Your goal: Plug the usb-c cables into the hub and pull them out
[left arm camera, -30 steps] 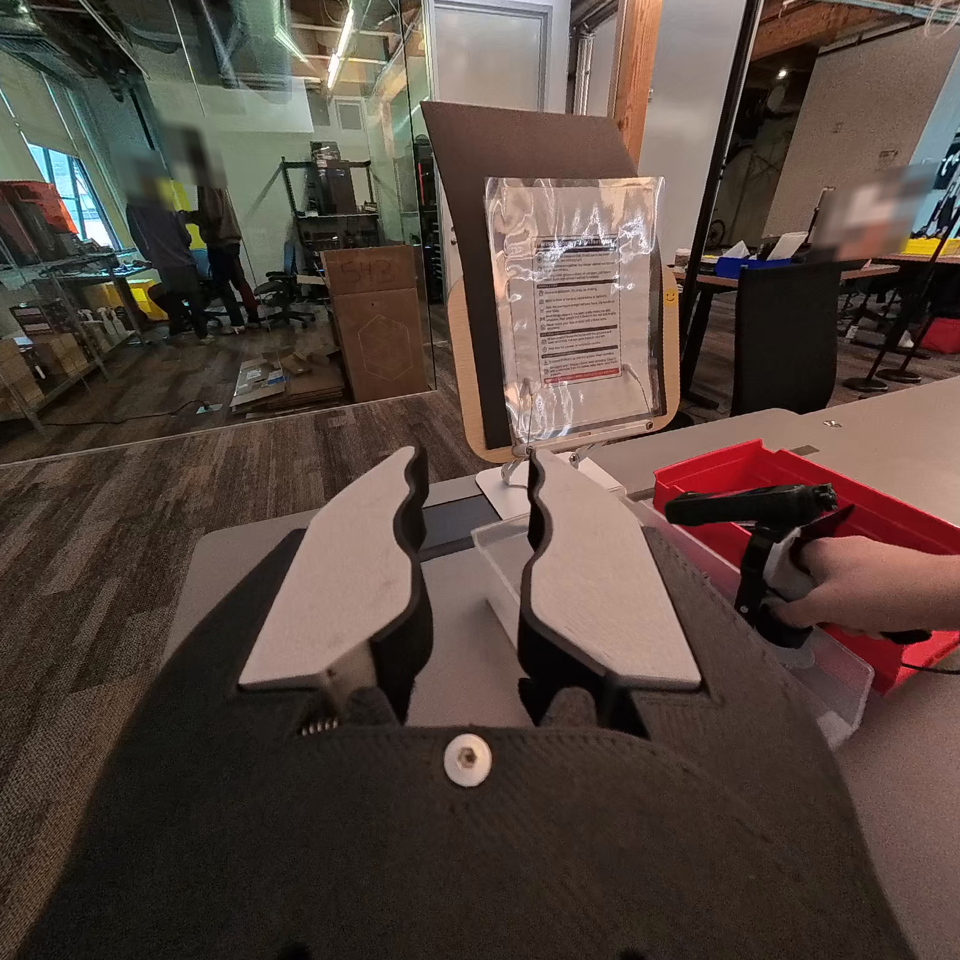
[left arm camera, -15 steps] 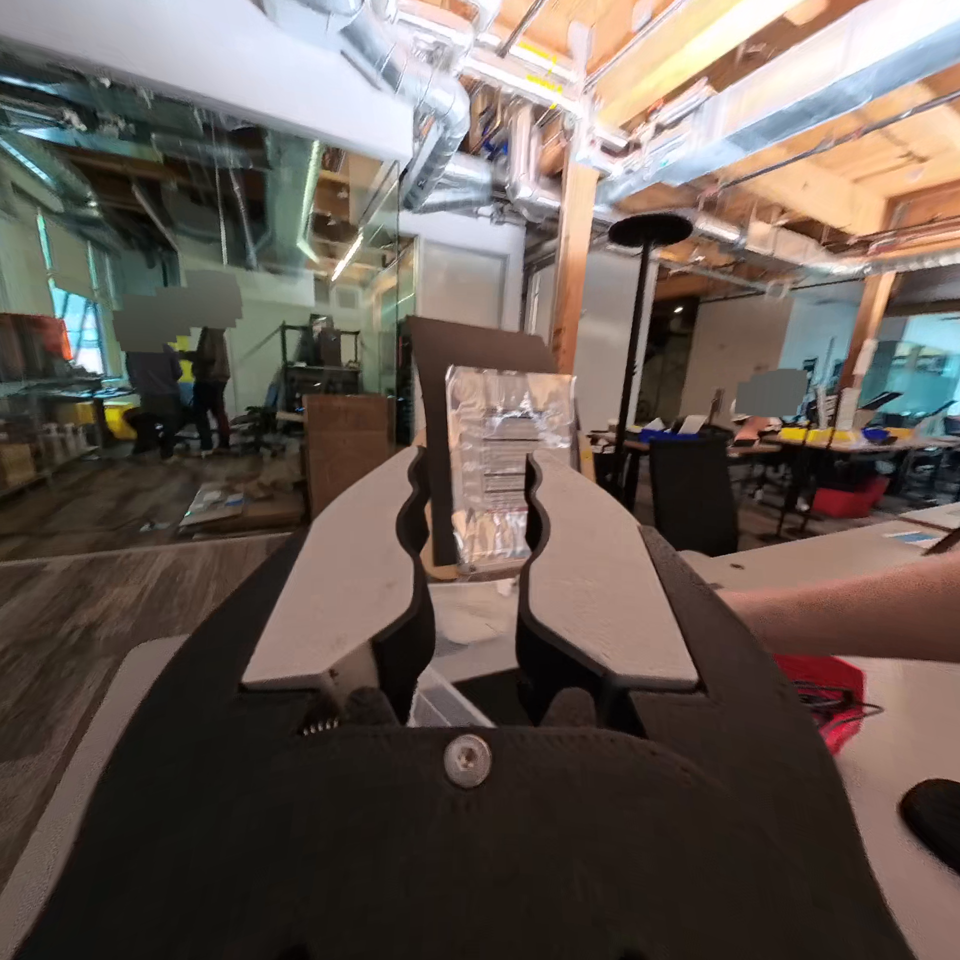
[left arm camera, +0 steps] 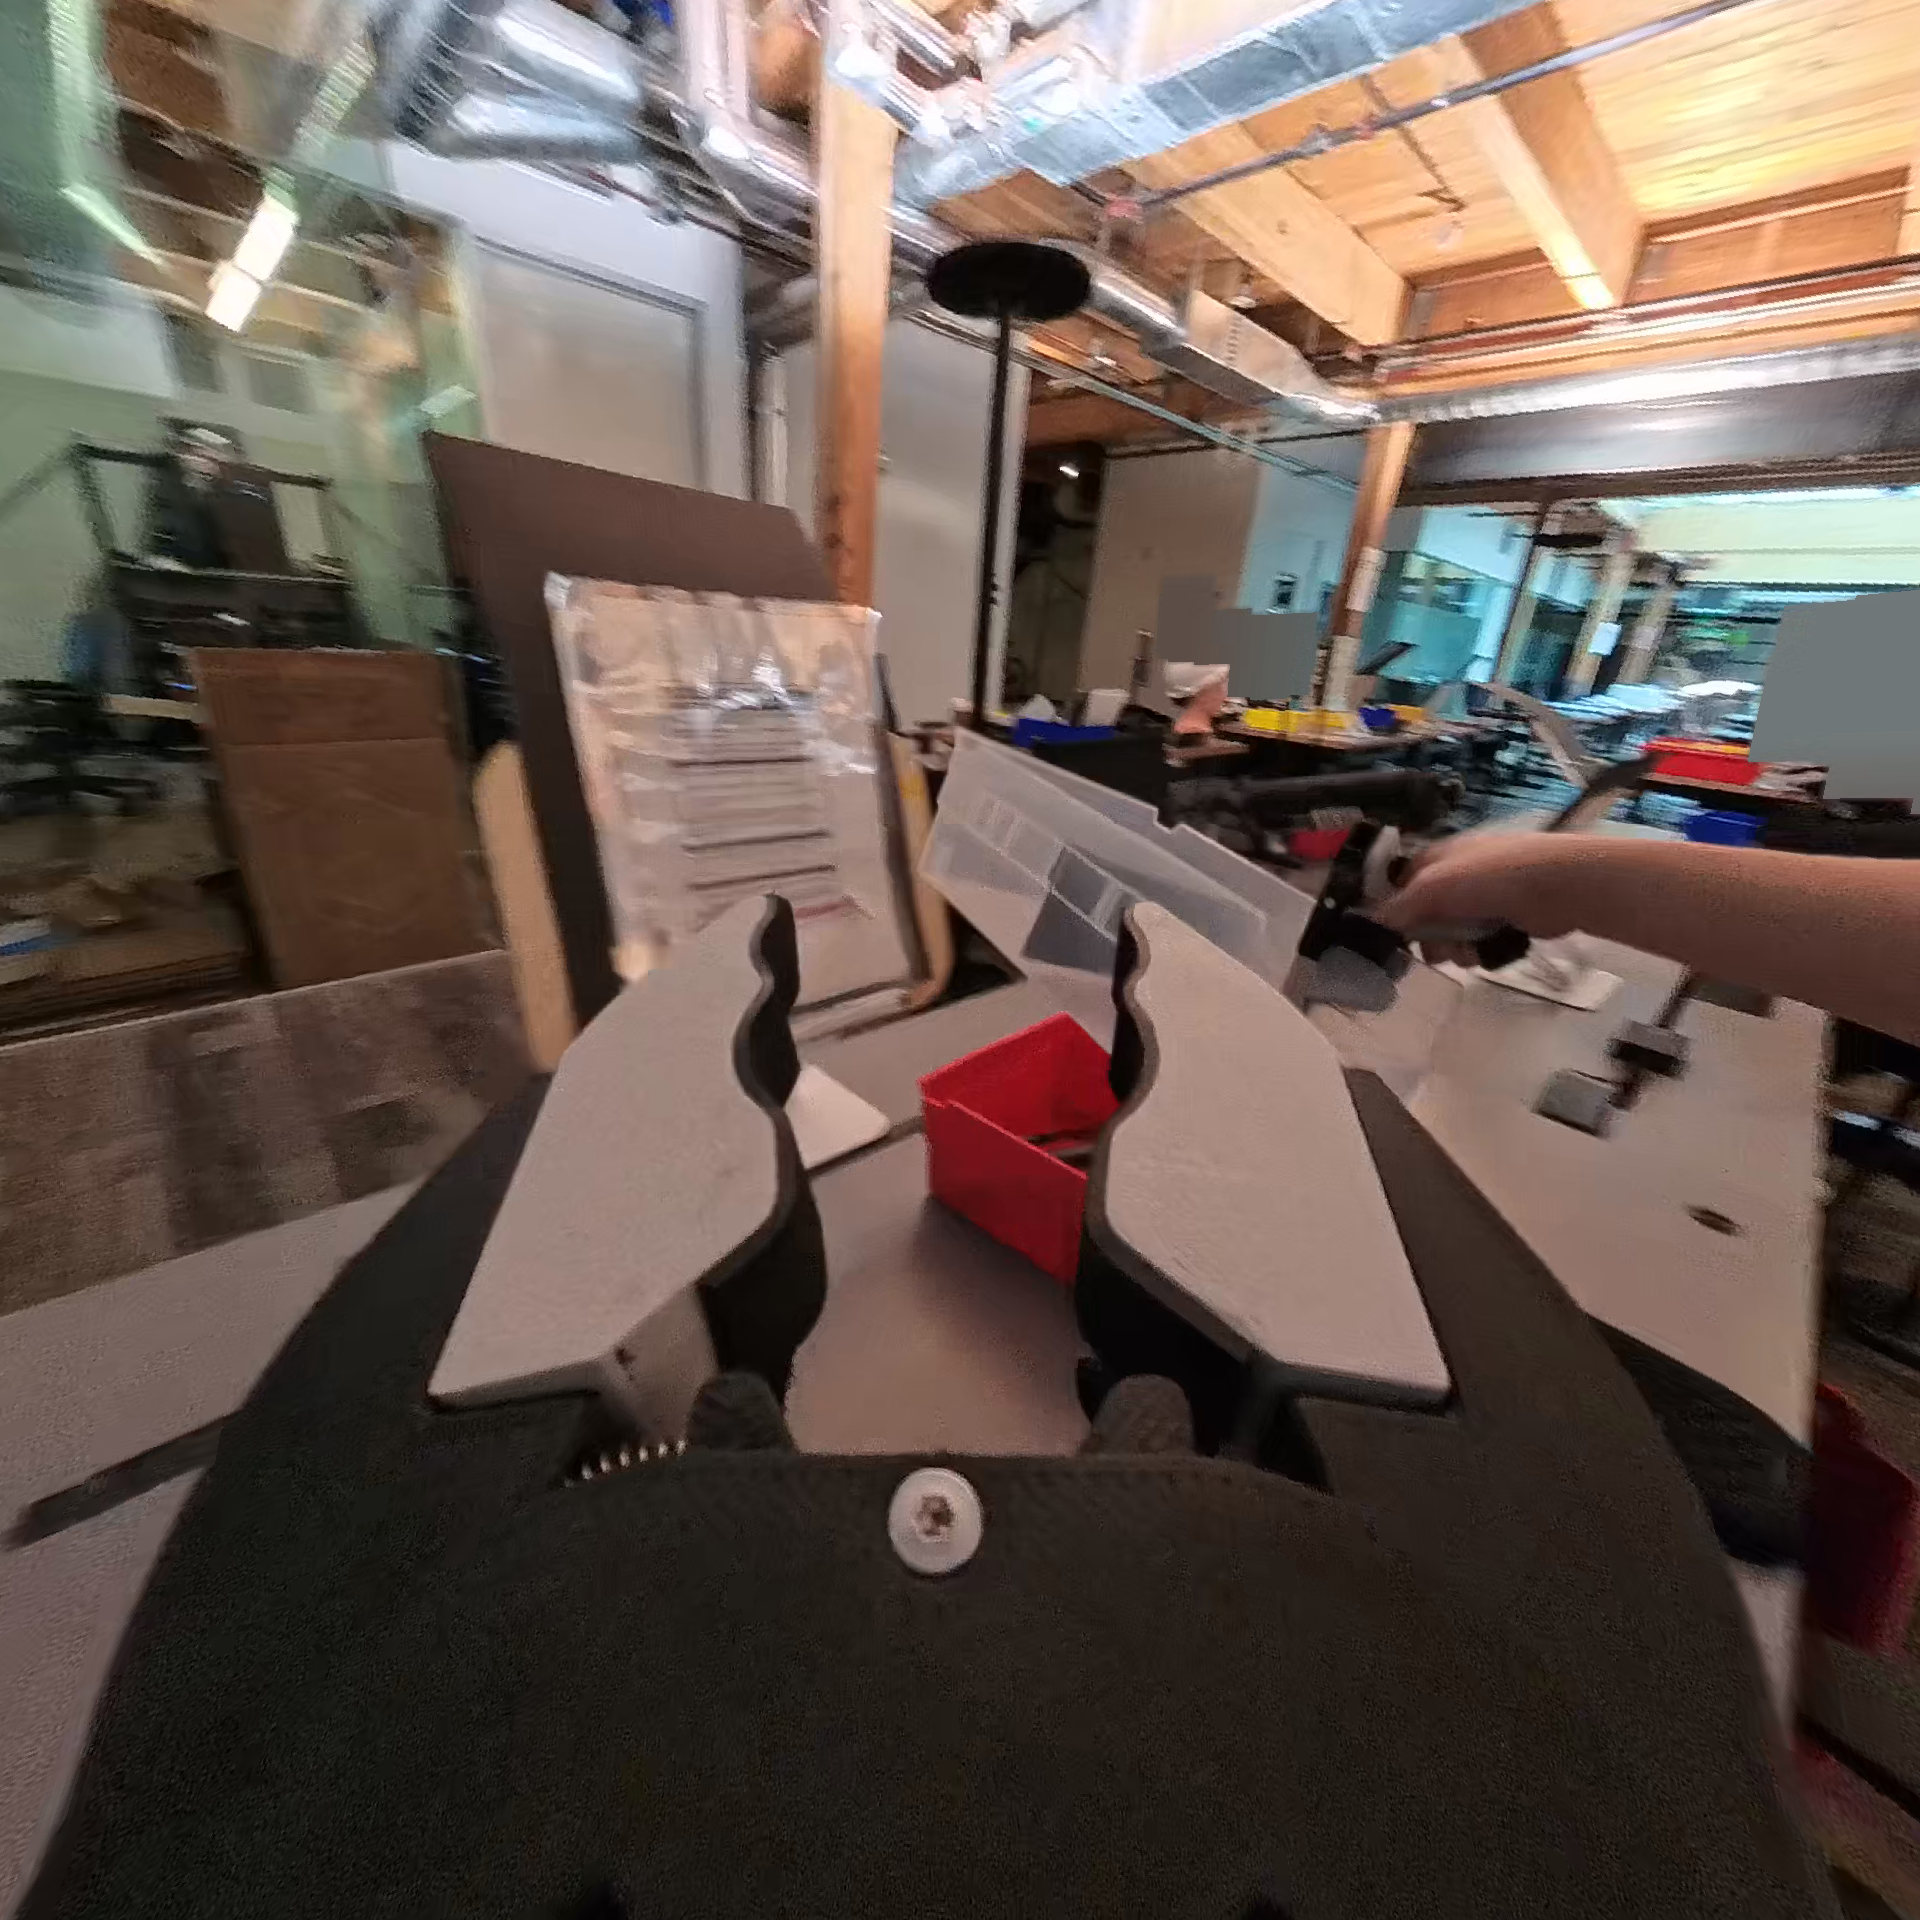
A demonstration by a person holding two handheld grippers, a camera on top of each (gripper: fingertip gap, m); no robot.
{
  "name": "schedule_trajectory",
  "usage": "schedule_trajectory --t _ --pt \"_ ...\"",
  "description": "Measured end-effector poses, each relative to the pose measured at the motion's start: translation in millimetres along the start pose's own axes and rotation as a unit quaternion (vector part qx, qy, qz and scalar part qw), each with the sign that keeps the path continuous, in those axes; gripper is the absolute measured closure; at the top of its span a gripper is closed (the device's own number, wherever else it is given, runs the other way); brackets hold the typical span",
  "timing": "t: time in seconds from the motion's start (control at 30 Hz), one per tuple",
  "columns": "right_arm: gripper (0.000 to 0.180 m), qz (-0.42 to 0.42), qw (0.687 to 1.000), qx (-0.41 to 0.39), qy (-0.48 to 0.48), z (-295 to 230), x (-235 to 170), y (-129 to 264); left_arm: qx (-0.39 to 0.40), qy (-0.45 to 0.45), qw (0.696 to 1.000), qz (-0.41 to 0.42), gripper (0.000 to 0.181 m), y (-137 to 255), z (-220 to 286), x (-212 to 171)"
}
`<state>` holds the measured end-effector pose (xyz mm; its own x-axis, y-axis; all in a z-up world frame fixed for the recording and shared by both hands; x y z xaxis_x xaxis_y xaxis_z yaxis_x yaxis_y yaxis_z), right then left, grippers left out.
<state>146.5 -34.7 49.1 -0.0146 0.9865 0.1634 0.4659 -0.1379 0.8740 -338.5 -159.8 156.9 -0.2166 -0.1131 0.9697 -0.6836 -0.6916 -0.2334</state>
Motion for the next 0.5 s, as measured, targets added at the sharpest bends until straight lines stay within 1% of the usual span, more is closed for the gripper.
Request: schedule_trajectory --t 0.1,0.17,0.27,0.33,0.37,0.47,0.5 --pt "0.175 0.043 0.997 -0.012 -0.061 65 -21 32 -0.065 0.033 0.995 -0.074 0.115 -43 11 -26" --pt "0.176 0.068 0.993 -0.029 -0.093 104 -36 52 -0.101 0.059 0.986 -0.117 0.103 -76 22 -48" --pt "0.176 0.098 0.985 -0.069 -0.124 157 -59 77 -0.165 0.124 0.971 -0.119 0.1 -123 49 -76" --pt "0.176 0.114 0.98 -0.085 -0.142 186 -75 88 -0.157 0.138 0.967 -0.142 0.098 -154 63 -107" --pt "0.176 0.12 0.977 -0.087 -0.154 198 -83 91 -0.15 0.133 0.965 -0.17 0.096 -168 70 -127" --pt "0.176 0.138 0.969 -0.081 -0.189 228 -105 95 -0.143 0.107 0.938 -0.295 0.092 -198 87 -190" --pt "0.176 0.143 0.967 -0.079 -0.197 235 -111 96 -0.139 0.103 0.93 -0.325 0.092 -205 90 -207"
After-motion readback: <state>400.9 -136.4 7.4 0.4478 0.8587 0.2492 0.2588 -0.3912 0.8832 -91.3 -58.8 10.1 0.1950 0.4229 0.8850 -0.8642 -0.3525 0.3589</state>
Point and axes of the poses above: each gripper's, where its closed fingertips meet, y back along the fingers, x out of its top, z = x × y across the jaws, the point moved 8 cm from there along y, back along the fingers, and after that the axes turned 3 degrees about z, right-handed, at the moved point
